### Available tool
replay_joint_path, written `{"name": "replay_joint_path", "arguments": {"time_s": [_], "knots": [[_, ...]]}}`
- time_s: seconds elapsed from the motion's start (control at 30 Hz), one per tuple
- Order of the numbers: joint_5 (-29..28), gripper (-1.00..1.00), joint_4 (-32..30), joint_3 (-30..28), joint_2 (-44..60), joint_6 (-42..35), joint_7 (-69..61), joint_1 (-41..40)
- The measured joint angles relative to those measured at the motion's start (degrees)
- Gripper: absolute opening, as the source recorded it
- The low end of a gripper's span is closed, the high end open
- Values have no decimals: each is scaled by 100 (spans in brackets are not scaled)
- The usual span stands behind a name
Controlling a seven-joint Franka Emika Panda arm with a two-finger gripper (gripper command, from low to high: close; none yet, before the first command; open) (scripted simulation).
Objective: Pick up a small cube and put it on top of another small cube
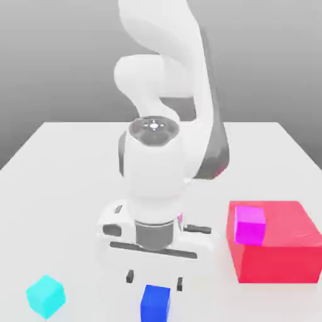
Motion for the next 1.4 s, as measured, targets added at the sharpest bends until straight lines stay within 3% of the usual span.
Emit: {"name": "replay_joint_path", "arguments": {"time_s": [0.03, 0.07, 0.3, 0.47, 0.67, 0.83, 1.1, 1.4], "knots": [[-52, 0, 42, -42, 210, 160, 37, 31], [-77, -100, 66, -78, 336, 260, 57, 62], [-83, -100, 64, -70, 325, 254, 63, 54], [168, -100, -136, 105, -589, -456, -80, -60], [1024, -100, -690, 398, -1577, -768, 1279, 202], [1344, -100, -1207, 546, -2269, -897, 2879, 561], [1167, -100, -2092, 995, -3042, -891, 5861, 483], [549, -100, -2100, 1113, -2514, -365, 6617, 228]]}}
